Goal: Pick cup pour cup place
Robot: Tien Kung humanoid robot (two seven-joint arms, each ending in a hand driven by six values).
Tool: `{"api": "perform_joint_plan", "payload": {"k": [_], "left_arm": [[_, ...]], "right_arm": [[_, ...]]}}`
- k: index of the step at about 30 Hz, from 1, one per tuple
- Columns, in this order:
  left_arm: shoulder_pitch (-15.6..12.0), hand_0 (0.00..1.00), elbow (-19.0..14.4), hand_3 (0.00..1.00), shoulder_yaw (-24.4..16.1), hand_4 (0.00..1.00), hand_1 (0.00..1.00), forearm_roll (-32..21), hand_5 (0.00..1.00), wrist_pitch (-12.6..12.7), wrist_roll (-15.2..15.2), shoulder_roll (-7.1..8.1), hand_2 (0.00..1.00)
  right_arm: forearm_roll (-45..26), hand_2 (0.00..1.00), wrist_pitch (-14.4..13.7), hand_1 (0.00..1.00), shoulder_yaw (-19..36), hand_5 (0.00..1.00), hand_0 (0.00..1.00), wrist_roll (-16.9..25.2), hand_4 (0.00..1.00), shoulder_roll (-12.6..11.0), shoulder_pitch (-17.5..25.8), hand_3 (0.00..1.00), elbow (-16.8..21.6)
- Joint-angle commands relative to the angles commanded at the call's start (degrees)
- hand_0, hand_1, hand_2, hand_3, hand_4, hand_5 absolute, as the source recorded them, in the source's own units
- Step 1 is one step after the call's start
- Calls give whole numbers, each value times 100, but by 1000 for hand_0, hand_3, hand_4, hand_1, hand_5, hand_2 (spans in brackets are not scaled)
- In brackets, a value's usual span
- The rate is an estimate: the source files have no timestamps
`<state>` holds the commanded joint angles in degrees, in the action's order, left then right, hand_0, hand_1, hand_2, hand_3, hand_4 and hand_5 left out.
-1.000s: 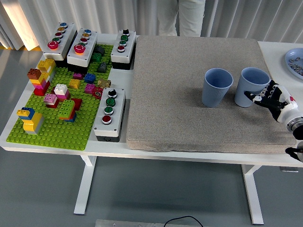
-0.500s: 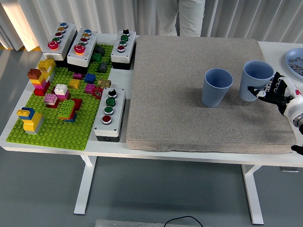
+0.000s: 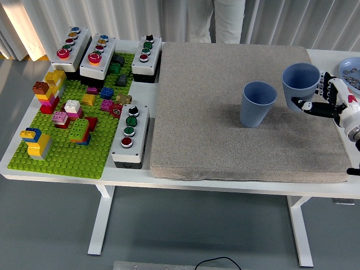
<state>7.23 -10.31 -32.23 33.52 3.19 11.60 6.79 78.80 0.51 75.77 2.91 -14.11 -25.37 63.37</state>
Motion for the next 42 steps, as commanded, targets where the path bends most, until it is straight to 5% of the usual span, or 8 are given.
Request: {"api": "perform_joint_plan", "payload": {"k": [42], "left_arm": [[-7,738,0,655,-75,520,769,94,940,-9,37,1,828]], "right_arm": [[2940,606,-837,714,-294,90,821,25,743,59,135,689,1090]]}}
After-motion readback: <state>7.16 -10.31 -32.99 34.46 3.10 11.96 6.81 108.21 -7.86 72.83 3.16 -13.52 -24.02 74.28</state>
